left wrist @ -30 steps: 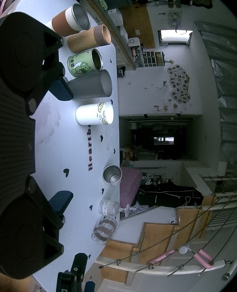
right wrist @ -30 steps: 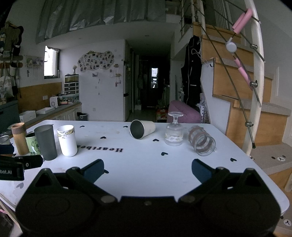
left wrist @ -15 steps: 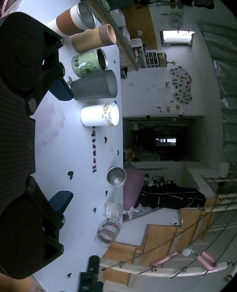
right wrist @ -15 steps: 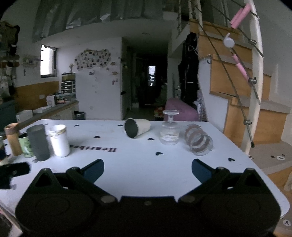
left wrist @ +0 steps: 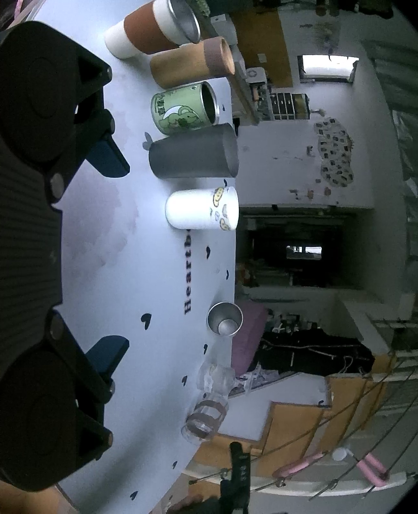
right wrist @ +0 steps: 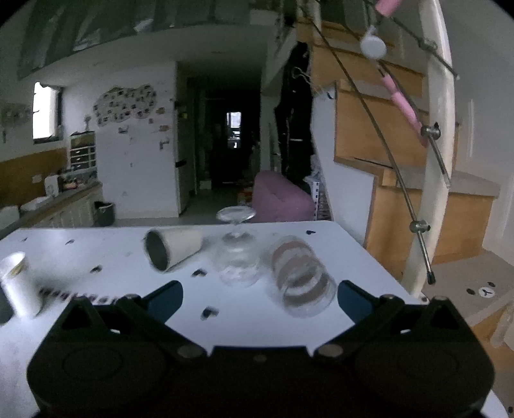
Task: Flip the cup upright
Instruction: 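Reach the right gripper to the sideways glass mug and grasp it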
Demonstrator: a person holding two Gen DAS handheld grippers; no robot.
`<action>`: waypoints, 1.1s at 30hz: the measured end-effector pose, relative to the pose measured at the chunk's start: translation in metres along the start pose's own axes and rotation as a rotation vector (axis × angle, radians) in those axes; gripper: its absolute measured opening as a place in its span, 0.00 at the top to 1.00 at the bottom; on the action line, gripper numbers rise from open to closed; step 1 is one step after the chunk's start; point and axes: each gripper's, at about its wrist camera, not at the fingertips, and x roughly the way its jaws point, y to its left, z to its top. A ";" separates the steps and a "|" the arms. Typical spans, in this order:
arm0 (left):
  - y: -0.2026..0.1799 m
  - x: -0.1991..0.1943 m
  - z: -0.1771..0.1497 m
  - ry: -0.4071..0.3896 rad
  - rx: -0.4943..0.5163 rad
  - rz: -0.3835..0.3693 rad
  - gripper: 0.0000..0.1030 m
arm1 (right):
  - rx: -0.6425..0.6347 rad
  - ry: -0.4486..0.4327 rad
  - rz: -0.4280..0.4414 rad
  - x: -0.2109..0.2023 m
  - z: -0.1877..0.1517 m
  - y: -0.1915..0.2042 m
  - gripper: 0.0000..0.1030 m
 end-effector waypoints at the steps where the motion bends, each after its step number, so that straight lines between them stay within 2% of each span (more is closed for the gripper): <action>1: 0.002 0.001 -0.001 0.000 -0.007 -0.003 0.00 | -0.001 -0.008 -0.012 0.010 0.005 -0.003 0.00; 3: 0.006 0.004 -0.002 0.005 -0.019 -0.004 0.00 | -0.026 -0.020 -0.026 0.030 0.011 -0.007 0.00; 8: 0.015 0.009 -0.006 0.024 -0.040 -0.007 0.00 | -0.051 0.037 -0.047 0.086 0.019 -0.018 0.00; 13: 0.024 0.016 -0.007 0.047 -0.055 -0.003 0.00 | -0.018 0.146 -0.089 0.141 0.014 -0.026 0.00; 20: 0.035 0.023 -0.007 0.075 -0.078 0.005 0.00 | -0.042 0.260 -0.181 0.191 -0.004 -0.030 0.00; 23: 0.038 0.024 -0.005 0.074 -0.083 0.006 0.00 | -0.049 0.268 -0.160 0.194 -0.009 -0.032 0.04; 25: 0.038 0.025 -0.004 0.074 -0.087 0.002 0.00 | -0.050 0.263 -0.121 0.190 -0.010 -0.029 0.18; 30: 0.034 0.023 -0.005 0.076 -0.080 -0.027 0.00 | -0.151 0.273 -0.139 0.173 -0.017 -0.011 0.22; 33: 0.033 0.022 -0.006 0.077 -0.080 -0.033 0.00 | -0.136 0.265 -0.120 0.149 -0.023 -0.007 0.22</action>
